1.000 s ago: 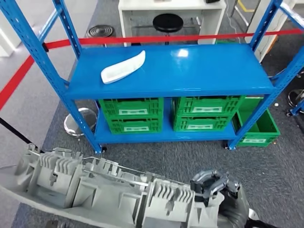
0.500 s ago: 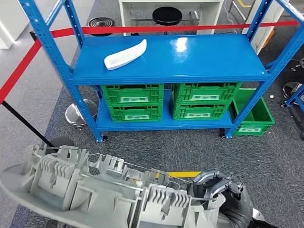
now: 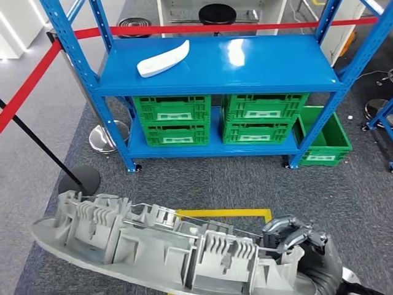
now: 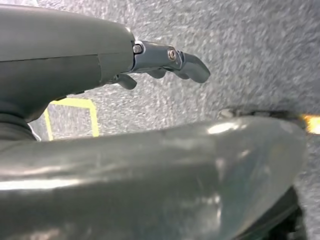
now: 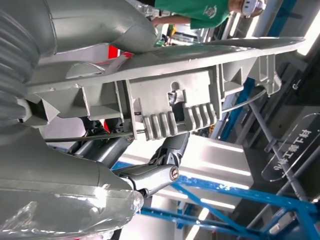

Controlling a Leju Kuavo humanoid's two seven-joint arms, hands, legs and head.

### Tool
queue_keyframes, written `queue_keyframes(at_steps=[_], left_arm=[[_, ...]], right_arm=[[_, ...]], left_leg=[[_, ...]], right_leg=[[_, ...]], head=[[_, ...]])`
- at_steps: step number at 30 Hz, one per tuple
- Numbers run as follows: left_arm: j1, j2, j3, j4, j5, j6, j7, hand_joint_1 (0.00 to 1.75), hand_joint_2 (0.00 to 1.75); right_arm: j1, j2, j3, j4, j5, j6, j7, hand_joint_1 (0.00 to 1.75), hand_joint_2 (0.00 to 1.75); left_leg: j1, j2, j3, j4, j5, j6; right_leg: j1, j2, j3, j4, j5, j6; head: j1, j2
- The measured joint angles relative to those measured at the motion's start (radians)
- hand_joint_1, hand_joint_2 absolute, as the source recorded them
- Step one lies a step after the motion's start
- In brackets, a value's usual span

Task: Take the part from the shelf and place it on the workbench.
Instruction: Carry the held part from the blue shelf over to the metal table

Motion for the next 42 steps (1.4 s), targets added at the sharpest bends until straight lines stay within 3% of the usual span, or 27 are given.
queue_keyframes(at_steps=[2, 4, 5, 6, 8, 10, 12, 14, 16, 18, 20, 21, 22, 23, 24, 25, 26, 28, 29, 31, 32, 34, 36, 37, 39, 40, 42], left_arm=[[0.003, -0.005, 0.0, 0.0, 0.0, 0.008, 0.0, 0.0, 0.0], [0.003, -0.007, 0.0, 0.0, 0.002, 0.016, -0.009, 0.0, 0.0], [0.003, -0.007, 0.0, 0.0, 0.003, 0.019, -0.017, 0.0, 0.0], [0.002, -0.006, 0.0, 0.0, 0.005, 0.021, -0.025, 0.0, 0.0], [0.002, -0.002, 0.0, 0.0, 0.01, 0.024, -0.041, 0.0, 0.0], [0.0, 0.005, 0.0, 0.0, 0.013, 0.025, -0.053, 0.0, 0.0], [-0.005, 0.014, 0.0, 0.0, 0.018, 0.026, -0.063, 0.0, 0.0], [-0.009, 0.022, 0.002, 0.0, 0.023, 0.027, -0.071, 0.0, 0.0], [-0.008, 0.028, 0.004, 0.0, 0.025, 0.028, -0.079, 0.0, 0.0], [-0.006, 0.034, 0.006, 0.0, 0.028, 0.029, -0.088, 0.0, 0.0], [-0.006, 0.039, 0.007, 0.0, 0.03, 0.029, -0.099, 0.0, 0.0], [-0.006, 0.04, 0.008, 0.0, 0.031, 0.028, -0.104, 0.0, 0.0], [-0.007, 0.041, 0.008, 0.0, 0.031, 0.027, -0.109, 0.0, 0.0], [-0.006, 0.042, 0.009, 0.0, 0.031, 0.027, -0.113, 0.0, 0.0], [-0.007, 0.043, 0.009, 0.0, 0.031, 0.027, -0.116, 0.0, 0.0], [-0.007, 0.045, 0.01, 0.0, 0.031, 0.027, -0.118, 0.0, 0.0], [-0.007, 0.049, 0.011, 0.0, 0.031, 0.027, -0.12, 0.0, 0.0], [-0.007, 0.058, 0.012, 0.0, 0.031, 0.027, -0.122, 0.0, 0.0], [-0.006, 0.062, 0.013, -0.001, 0.031, 0.027, -0.123, 0.0, 0.0], [-0.004, 0.065, 0.014, 0.0, 0.032, 0.027, -0.124, 0.0, 0.0], [-0.003, 0.068, 0.015, 0.0, 0.033, 0.027, -0.124, 0.0, 0.0], [-0.002, 0.071, 0.017, 0.0, 0.038, 0.03, -0.124, 0.0, 0.0], [-0.003, 0.076, 0.021, 0.0, 0.044, 0.033, -0.124, 0.0, 0.0], [-0.003, 0.079, 0.023, 0.0, 0.046, 0.034, -0.124, 0.0, 0.0], [-0.003, 0.082, 0.024, 0.0, 0.048, 0.034, -0.124, 0.0, 0.0], [-0.004, 0.084, 0.024, 0.0, 0.048, 0.034, -0.124, 0.0, 0.0], [-0.007, 0.087, 0.024, 0.0, 0.048, 0.034, -0.123, 0.0, 0.0]], right_arm=[[0.011, -0.005, -0.011, -0.009, 0.008, 0.005, -0.002, 1.75, 1.75], [0.017, -0.007, -0.019, -0.015, 0.011, 0.011, -0.005, 1.75, 1.75], [0.018, -0.007, -0.022, -0.017, 0.011, 0.013, -0.006, 1.75, 1.75], [0.018, -0.007, -0.024, -0.017, 0.012, 0.016, -0.007, 1.75, 1.75], [0.015, -0.007, -0.025, -0.017, 0.013, 0.019, -0.007, 1.75, 1.75], [0.005, -0.007, -0.025, -0.017, 0.012, 0.024, -0.009, 1.75, 1.75], [-0.01, -0.007, -0.025, -0.016, 0.006, 0.03, -0.014, 1.75, 1.75], [-0.026, -0.007, -0.025, -0.014, -0.004, 0.036, -0.02, 1.75, 1.75], [-0.038, -0.007, -0.025, -0.011, -0.014, 0.043, -0.024, 1.75, 1.75], [-0.046, -0.007, -0.025, -0.007, -0.023, 0.051, -0.028, 1.75, 1.75], [-0.056, -0.007, -0.025, -0.001, -0.03, 0.058, -0.033, 1.75, 1.75], [-0.06, -0.007, -0.025, 0.002, -0.033, 0.059, -0.036, 1.75, 1.75], [-0.064, -0.007, -0.024, 0.006, -0.035, 0.061, -0.04, 1.75, 1.75], [-0.066, -0.007, -0.024, 0.009, -0.038, 0.062, -0.044, 1.75, 1.75], [-0.069, -0.007, -0.024, 0.012, -0.04, 0.062, -0.047, 1.75, 1.75], [-0.073, -0.007, -0.024, 0.014, -0.042, 0.063, -0.05, 1.75, 1.75], [-0.077, -0.007, -0.024, 0.017, -0.043, 0.064, -0.053, 1.75, 1.75], [-0.085, -0.007, -0.024, 0.021, -0.044, 0.066, -0.057, 1.75, 1.75], [-0.088, -0.007, -0.023, 0.023, -0.045, 0.067, -0.058, 1.75, 1.75], [-0.094, -0.007, -0.023, 0.028, -0.045, 0.067, -0.059, 1.75, 1.75], [-0.097, -0.007, -0.023, 0.031, -0.045, 0.068, -0.059, 1.75, 1.75], [-0.102, -0.007, -0.022, 0.034, -0.044, 0.068, -0.061, 1.75, 1.75], [-0.106, -0.007, -0.023, 0.037, -0.045, 0.068, -0.064, 1.75, 1.75], [-0.108, -0.007, -0.023, 0.039, -0.045, 0.068, -0.064, 1.75, 1.75], [-0.113, -0.007, -0.023, 0.043, -0.045, 0.068, -0.064, 1.75, 1.75], [-0.116, -0.007, -0.023, 0.044, -0.045, 0.068, -0.064, 1.75, 1.75], [-0.121, -0.007, -0.023, 0.045, -0.044, 0.068, -0.064, 1.75, 1.75]], left_leg=[[0.002, 0.0, -0.02, 0.038, -0.05, -0.013], [0.003, 0.0, -0.055, 0.151, -0.151, -0.022], [0.004, 0.0, -0.07, 0.219, -0.19, -0.024], [0.004, 0.0, -0.078, 0.27, -0.209, -0.024], [0.002, 0.0, -0.047, 0.282, -0.18, -0.017], [-0.004, 0.0, 0.043, 0.173, -0.13, -0.001], [-0.011, 0.001, 0.137, 0.031, -0.132, 0.014], [-0.016, -0.001, 0.168, -0.036, -0.141, 0.021], [-0.014, 0.0, 0.154, -0.044, -0.121, 0.027], [-0.008, 0.003, 0.137, -0.05, -0.097, 0.035], [-0.008, 0.005, 0.112, -0.048, -0.075, 0.038], [-0.007, 0.005, 0.098, -0.047, -0.064, 0.038], [-0.006, 0.005, 0.084, -0.044, -0.054, 0.035], [-0.005, 0.006, 0.067, -0.04, -0.044, 0.032], [-0.002, 0.006, 0.051, -0.034, -0.035, 0.027], [0.0, 0.006, 0.035, -0.026, -0.028, 0.021], [0.001, 0.005, 0.021, -0.016, -0.022, 0.015], [-0.002, 0.003, 0.002, 0.0, -0.008, 0.004], [-0.003, 0.003, -0.003, 0.003, 0.0, 0.0], [-0.001, 0.002, -0.013, 0.007, 0.003, -0.009], [0.0, 0.002, -0.023, 0.022, -0.019, -0.015], [0.002, 0.002, -0.052, 0.107, -0.114, -0.023], [0.002, 0.002, -0.08, 0.237, -0.2, -0.026], [0.002, 0.002, -0.081, 0.282, -0.209, -0.024], [0.001, 0.002, -0.042, 0.28, -0.166, -0.015], [-0.001, 0.002, 0.001, 0.232, -0.14, -0.008], [-0.006, 0.001, 0.107, 0.089, -0.138, 0.005]], right_leg=[[-0.002, -0.001, -0.021, 0.002, 0.018, -0.02], [-0.003, -0.002, -0.046, 0.002, 0.04, -0.031], [-0.002, -0.002, -0.06, 0.003, 0.051, -0.032], [0.0, -0.003, -0.074, 0.004, 0.061, -0.033], [0.004, -0.003, -0.102, 0.005, 0.083, -0.033], [0.008, -0.002, -0.126, 0.005, 0.104, -0.033], [0.012, -0.002, -0.142, 0.006, 0.124, -0.029], [0.011, -0.005, -0.15, 0.0, 0.145, -0.021], [0.009, -0.005, -0.159, -0.003, 0.149, -0.01], [0.007, -0.004, -0.182, 0.057, 0.08, 0.001], [0.002, -0.004, -0.215, 0.195, -0.022, 0.011], [0.0, -0.004, -0.224, 0.26, -0.047, 0.015], [-0.002, -0.004, -0.221, 0.298, -0.047, 0.019], [-0.005, -0.004, -0.201, 0.301, -0.027, 0.024], [-0.008, -0.004, -0.164, 0.268, 0.002, 0.029], [-0.012, -0.004, -0.113, 0.205, 0.017, 0.037], [-0.014, -0.002, -0.057, 0.129, 0.013, 0.042], [-0.015, 0.001, 0.008, 0.028, -0.019, 0.034], [-0.012, 0.002, 0.014, 0.014, -0.027, 0.023], [-0.012, 0.0, -0.007, 0.022, -0.015, -0.001], [-0.012, -0.001, -0.018, 0.024, -0.006, -0.013], [-0.011, -0.002, -0.044, 0.025, 0.017, -0.03], [-0.008, -0.003, -0.076, 0.026, 0.042, -0.036], [-0.006, -0.003, -0.092, 0.026, 0.054, -0.037], [0.0, -0.004, -0.124, 0.027, 0.079, -0.037], [0.001, -0.003, -0.137, 0.027, 0.091, -0.037], [0.005, -0.003, -0.158, 0.028, 0.113, -0.033]], head=[[-0.003, 0.0], [-0.007, 0.0], [-0.008, 0.0], [-0.008, 0.0], [-0.008, 0.0], [-0.007, 0.0], [-0.007, 0.0], [-0.006, 0.0], [-0.006, 0.0], [-0.002, 0.0], [0.001, 0.0], [0.001, 0.0], [0.001, 0.0], [0.001, 0.0], [0.001, 0.0], [0.002, 0.0], [0.004, 0.0], [0.004, 0.0], [0.004, 0.0], [0.0, 0.0], [-0.002, 0.0], [-0.009, 0.0], [-0.013, 0.0], [-0.013, 0.0], [-0.013, 0.0], [-0.013, 0.0], [-0.013, 0.0]])
